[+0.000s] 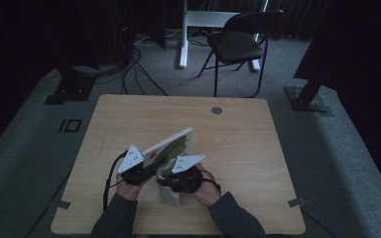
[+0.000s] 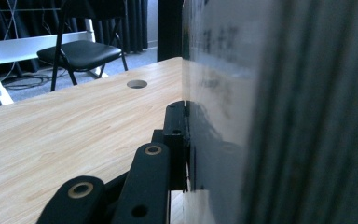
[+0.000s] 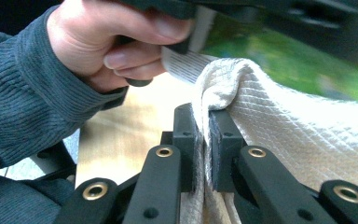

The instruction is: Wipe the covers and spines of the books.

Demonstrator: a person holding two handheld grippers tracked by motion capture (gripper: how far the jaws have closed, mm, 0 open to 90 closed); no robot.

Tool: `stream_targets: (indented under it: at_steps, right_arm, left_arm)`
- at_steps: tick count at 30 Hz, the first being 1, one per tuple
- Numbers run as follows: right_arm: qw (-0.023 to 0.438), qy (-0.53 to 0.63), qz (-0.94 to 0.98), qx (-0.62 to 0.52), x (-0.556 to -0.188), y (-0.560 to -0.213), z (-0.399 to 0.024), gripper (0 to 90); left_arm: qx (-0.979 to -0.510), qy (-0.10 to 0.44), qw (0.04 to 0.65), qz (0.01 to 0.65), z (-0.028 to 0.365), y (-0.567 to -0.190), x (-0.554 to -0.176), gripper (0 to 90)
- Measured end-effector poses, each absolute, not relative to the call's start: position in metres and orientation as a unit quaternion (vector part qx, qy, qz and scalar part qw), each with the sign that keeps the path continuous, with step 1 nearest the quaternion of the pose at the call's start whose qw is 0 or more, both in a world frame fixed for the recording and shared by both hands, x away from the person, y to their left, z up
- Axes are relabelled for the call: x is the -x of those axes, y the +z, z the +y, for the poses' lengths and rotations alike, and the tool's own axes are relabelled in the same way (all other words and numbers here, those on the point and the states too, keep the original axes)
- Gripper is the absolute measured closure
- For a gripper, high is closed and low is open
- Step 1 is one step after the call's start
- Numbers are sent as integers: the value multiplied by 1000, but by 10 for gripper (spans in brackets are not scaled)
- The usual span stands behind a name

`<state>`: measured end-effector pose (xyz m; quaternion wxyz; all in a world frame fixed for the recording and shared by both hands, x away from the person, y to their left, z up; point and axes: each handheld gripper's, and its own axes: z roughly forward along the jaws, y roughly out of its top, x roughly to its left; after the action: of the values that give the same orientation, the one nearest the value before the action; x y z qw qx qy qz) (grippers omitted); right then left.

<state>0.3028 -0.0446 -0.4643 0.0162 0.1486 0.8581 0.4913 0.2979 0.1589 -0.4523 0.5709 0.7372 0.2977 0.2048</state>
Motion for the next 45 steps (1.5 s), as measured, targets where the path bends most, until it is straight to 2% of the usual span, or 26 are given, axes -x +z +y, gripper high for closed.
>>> stream_targets:
  at_steps: [18, 45]
  right_arm:
    - [62, 505, 836, -204, -322, -453, -92, 829]
    - [73, 491, 831, -251, -336, -469, -106, 830]
  left_arm:
    - [-739, 206, 572, 289, 159, -448, -296, 777]
    - [-741, 205, 574, 283, 158, -446, -294, 777]
